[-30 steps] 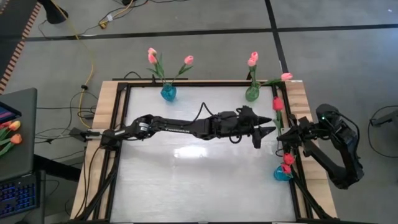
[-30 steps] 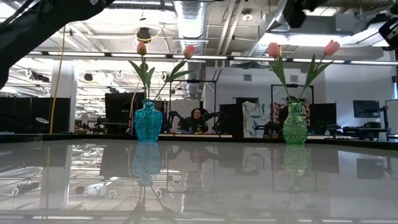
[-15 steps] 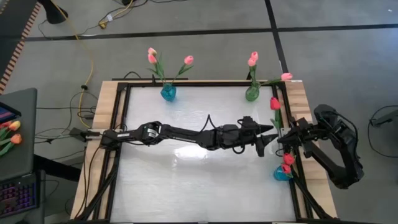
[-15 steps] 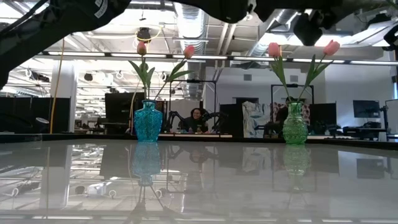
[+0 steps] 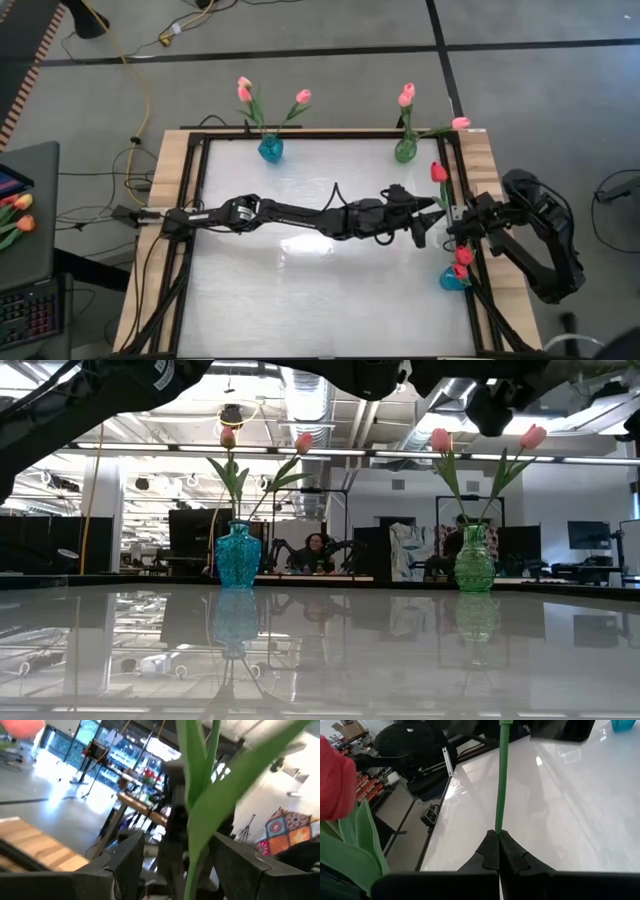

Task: Sort flowers into vase by color
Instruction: Put the red tulip into the bottom blue vase

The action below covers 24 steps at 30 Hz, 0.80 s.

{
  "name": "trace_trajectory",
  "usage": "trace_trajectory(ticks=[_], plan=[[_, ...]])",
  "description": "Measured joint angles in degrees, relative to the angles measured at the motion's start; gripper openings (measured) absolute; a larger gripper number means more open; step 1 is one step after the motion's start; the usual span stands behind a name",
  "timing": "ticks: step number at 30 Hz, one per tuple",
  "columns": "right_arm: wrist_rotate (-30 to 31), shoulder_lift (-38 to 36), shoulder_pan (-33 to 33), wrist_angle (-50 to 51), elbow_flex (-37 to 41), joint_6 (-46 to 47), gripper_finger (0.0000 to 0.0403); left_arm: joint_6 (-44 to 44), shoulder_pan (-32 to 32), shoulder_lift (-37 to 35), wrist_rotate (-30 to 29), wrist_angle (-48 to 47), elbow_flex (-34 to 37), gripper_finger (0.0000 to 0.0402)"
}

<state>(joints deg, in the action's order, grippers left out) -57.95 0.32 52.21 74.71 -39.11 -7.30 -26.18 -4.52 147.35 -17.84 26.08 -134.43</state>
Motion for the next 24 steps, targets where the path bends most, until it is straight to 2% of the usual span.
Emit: trace_trajectory(ticks=[16, 19, 24], plan=[[2.01, 0.00, 0.00, 2.05, 0.00, -0.26, 0.0017, 0.12, 1.28, -0.02, 1.57, 3.72, 0.02, 0.0210], [2.99, 0.00, 0.00, 2.10, 0.00, -0.46, 0.0018, 0.09, 1.32, -0.02, 1.57, 3.45, 0.02, 0.0190], [3.04, 0.00, 0.00, 2.10, 0.00, -0.58, 0.0024, 0.03, 1.39, -0.02, 2.18, 3.53, 0.02, 0.0125]])
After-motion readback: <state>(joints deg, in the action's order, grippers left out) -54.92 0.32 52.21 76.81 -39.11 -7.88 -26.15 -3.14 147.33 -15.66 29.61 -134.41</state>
